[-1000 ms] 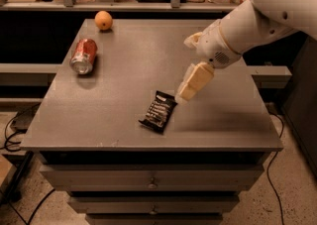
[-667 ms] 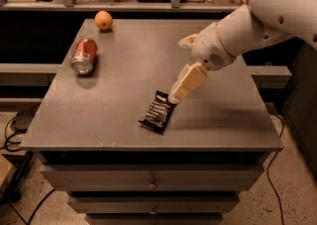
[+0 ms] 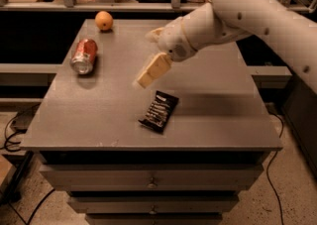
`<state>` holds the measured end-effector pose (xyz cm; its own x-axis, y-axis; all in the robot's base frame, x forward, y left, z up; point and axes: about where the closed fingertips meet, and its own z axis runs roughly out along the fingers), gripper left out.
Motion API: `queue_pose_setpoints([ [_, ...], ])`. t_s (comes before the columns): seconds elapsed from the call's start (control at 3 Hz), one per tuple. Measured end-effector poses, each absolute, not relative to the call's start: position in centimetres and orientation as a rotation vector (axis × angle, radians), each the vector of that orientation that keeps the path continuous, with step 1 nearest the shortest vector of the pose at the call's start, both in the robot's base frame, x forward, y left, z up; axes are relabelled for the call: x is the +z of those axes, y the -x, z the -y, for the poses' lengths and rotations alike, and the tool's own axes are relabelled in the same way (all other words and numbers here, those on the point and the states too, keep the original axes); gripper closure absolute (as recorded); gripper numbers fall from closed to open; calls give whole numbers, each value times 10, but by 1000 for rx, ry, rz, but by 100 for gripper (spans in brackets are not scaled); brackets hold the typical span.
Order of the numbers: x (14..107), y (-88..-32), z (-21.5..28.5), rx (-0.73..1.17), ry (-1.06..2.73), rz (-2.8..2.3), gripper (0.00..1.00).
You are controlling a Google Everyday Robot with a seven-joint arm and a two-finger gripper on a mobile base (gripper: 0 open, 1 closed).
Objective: Pick coke can
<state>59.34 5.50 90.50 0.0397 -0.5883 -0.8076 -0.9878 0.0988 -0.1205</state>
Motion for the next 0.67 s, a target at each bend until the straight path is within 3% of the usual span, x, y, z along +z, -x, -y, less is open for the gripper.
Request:
queue_pose_setpoints([
  [0.67,880,-632,-140,794,1590,-1567,0],
])
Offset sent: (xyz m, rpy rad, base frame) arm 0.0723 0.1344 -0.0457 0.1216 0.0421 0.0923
